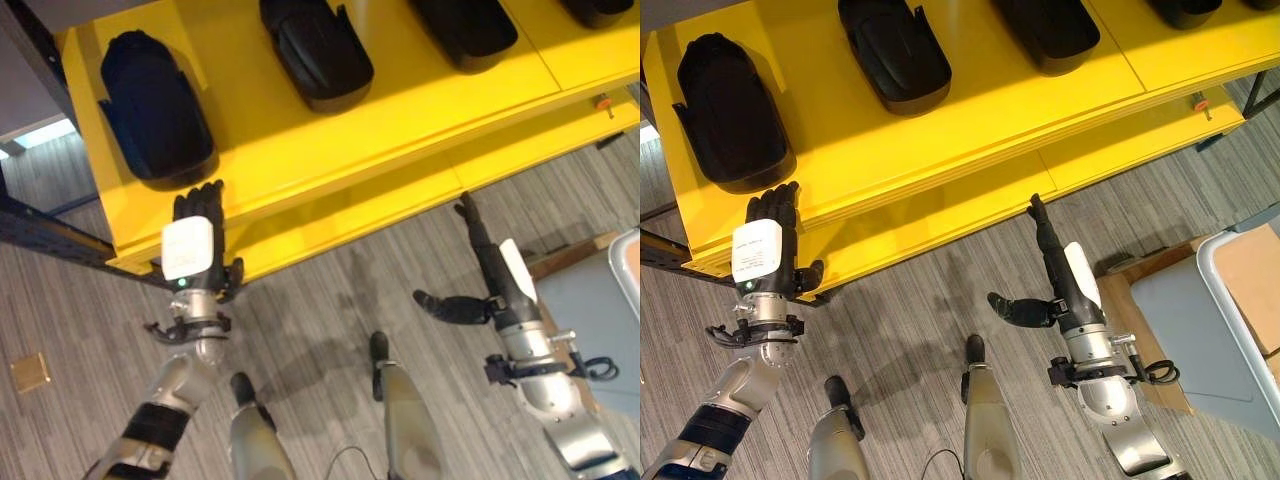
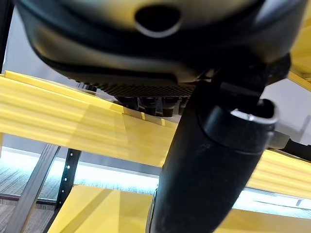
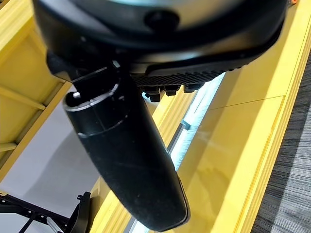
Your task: Move parts from the plastic box to the shelf.
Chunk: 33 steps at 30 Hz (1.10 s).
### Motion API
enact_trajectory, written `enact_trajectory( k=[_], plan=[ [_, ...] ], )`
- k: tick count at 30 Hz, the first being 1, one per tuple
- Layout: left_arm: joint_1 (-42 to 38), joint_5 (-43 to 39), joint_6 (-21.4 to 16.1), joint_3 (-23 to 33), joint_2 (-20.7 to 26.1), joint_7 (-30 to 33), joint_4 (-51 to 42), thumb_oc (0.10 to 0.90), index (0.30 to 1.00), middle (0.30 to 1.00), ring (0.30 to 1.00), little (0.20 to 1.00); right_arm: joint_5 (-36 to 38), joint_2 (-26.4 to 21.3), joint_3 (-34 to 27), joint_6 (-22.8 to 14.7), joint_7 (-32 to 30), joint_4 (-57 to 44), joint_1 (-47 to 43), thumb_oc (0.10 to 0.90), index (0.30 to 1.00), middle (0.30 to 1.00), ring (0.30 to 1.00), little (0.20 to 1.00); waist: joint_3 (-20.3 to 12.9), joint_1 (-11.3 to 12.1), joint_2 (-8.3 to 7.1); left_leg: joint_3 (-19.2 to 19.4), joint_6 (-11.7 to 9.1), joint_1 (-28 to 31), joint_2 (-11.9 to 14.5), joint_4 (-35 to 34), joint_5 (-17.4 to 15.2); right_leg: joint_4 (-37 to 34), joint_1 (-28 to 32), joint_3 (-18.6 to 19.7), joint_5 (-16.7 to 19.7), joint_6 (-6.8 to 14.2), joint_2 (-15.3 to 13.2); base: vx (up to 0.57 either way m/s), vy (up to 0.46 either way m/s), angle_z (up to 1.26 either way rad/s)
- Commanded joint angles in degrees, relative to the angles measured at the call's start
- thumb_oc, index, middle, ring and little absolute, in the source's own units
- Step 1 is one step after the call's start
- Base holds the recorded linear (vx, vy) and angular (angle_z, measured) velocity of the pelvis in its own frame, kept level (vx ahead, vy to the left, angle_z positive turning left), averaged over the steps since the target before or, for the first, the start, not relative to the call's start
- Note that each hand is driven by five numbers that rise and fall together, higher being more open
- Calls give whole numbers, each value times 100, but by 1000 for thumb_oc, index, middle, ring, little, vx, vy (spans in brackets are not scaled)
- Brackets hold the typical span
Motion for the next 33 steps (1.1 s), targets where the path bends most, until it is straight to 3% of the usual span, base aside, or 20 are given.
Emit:
enact_trajectory(
  k=[1, 33],
  plan=[
    [-217, -19, 9, 240, 293, 412, 27, 900, 1000, 1000, 1000, 1000, -1, -80, -203, -489, -232, -696, -163, 900, 1000, 1000, 1000, 1000, -393, -6, -247, -357, 217, -420, -33, 128, 453, 299, 47, -54, 6, -114, 103, 0, 0, 0],
    [-767, -284, 211, 275, 436, 520, 856, 900, 1000, 1000, 1000, 1000, 106, -218, -166, -522, -96, -765, -116, 900, 1000, 1000, 1000, 1000, -424, -79, -375, -381, 209, -579, -43, 309, 399, 366, -80, 20, 32, -90, 117, 0, 1, 0]
  ],
)
